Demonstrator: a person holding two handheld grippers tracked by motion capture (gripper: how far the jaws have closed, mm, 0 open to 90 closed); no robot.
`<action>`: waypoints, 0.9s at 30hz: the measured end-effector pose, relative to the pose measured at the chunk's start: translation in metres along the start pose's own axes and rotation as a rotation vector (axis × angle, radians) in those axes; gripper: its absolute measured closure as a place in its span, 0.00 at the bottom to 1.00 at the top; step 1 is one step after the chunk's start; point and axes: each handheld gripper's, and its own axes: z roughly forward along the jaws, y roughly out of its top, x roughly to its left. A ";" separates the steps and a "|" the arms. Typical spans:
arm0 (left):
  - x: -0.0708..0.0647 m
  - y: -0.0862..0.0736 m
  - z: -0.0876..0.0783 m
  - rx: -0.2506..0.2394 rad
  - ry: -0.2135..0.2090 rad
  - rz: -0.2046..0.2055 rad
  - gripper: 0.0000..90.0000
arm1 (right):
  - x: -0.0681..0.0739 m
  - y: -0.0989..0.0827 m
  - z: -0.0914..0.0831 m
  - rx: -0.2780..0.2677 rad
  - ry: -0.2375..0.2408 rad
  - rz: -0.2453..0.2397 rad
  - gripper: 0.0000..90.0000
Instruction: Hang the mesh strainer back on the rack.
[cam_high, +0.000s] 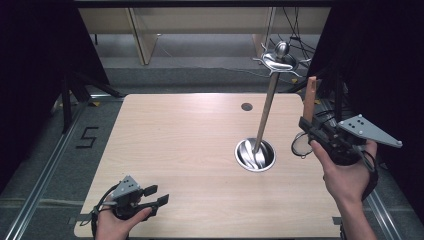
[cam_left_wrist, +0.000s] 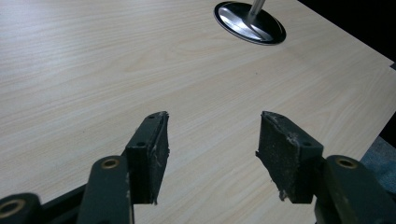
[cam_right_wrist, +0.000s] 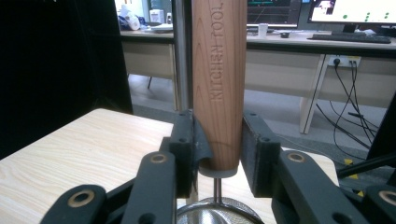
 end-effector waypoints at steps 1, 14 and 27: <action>0.000 0.000 0.000 0.001 0.000 0.001 0.47 | 0.000 0.001 0.001 -0.004 -0.001 -0.008 0.77; 0.001 0.000 0.000 -0.001 -0.003 0.016 0.47 | 0.002 0.005 0.002 -0.008 0.011 -0.005 0.77; 0.001 0.000 0.000 -0.002 -0.003 0.016 0.47 | 0.003 0.008 0.003 -0.008 0.022 -0.002 0.77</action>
